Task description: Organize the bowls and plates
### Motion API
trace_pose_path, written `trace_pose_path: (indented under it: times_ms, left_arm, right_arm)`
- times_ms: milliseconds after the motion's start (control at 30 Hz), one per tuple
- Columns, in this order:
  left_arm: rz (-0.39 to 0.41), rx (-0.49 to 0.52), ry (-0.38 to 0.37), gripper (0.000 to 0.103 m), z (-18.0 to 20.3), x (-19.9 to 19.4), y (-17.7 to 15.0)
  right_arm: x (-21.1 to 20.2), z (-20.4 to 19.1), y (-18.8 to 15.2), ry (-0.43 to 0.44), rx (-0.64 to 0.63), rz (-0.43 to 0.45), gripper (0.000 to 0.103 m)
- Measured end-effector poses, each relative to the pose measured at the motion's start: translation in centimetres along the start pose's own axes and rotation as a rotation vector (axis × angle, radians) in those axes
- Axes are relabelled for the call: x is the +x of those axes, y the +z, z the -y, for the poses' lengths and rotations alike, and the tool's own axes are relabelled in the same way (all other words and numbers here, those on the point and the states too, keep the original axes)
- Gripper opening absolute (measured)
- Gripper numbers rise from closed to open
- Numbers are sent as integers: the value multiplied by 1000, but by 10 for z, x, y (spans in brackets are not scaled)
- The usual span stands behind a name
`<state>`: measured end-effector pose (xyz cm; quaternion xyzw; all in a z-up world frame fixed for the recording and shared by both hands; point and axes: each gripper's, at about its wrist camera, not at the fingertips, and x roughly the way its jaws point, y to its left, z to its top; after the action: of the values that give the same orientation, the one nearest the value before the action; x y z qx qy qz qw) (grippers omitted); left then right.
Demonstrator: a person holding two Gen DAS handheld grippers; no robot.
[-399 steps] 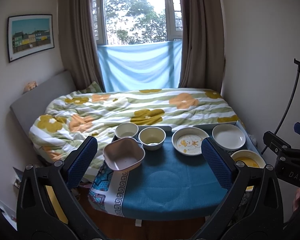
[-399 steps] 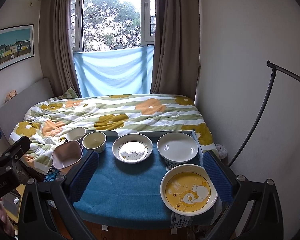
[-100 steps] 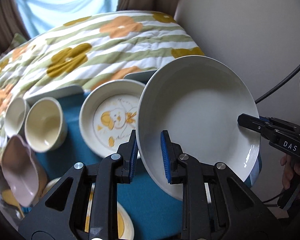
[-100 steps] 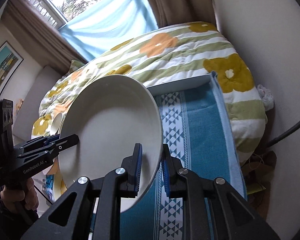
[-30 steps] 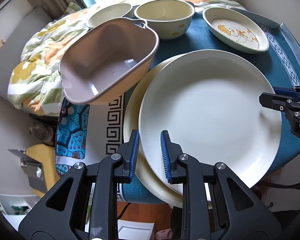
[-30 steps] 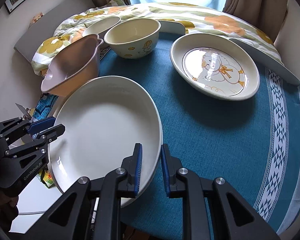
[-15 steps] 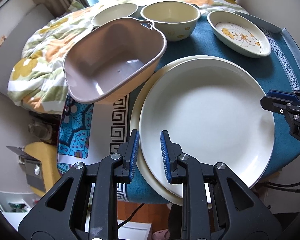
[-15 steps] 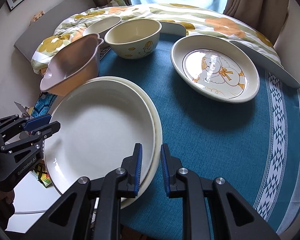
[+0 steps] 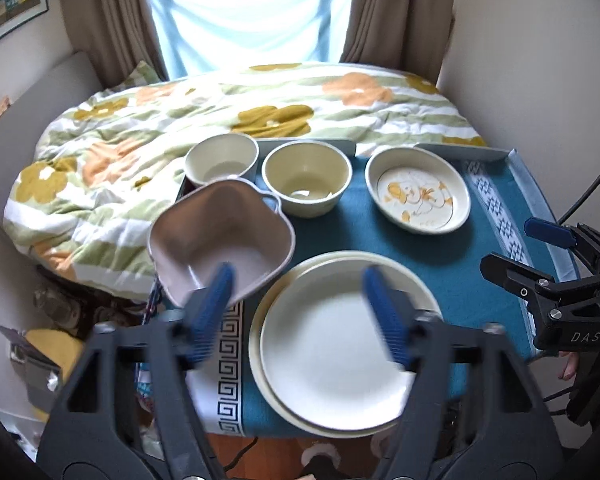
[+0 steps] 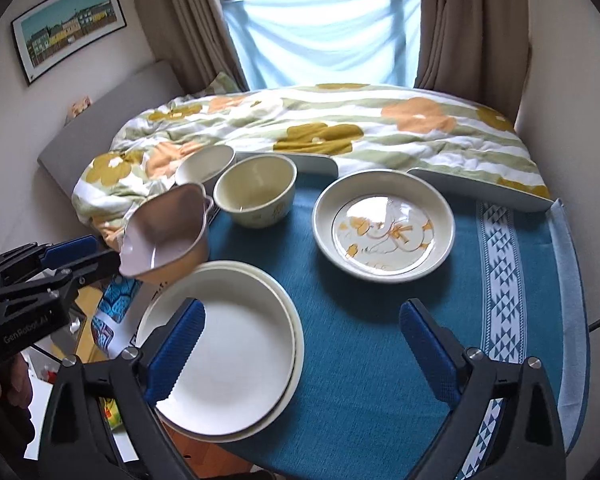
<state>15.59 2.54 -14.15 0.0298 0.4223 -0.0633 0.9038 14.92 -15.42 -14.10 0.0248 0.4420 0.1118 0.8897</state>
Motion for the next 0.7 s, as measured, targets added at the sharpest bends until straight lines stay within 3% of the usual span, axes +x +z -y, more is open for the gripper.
trace_pose_path:
  times_ms: [67, 167, 367, 567, 700]
  left_arm:
    - [72, 8, 8, 103, 3, -8, 9]
    - [44, 29, -43, 103, 9, -2, 24]
    - [-18, -33, -190, 103, 20, 20, 45]
    - [-75, -161, -235, 103, 43, 55, 55]
    - [-129, -308, -217, 101, 58, 88, 55]
  right_arm:
    - [-9, 5, 3, -17, 25, 20, 97]
    - [-19, 11, 8, -31, 52, 37, 97]
    - [-33, 45, 24, -102, 75, 95, 102]
    - [-8, 96, 62, -129, -17, -37, 102]
    - [33, 131, 88, -11, -79, -122, 102]
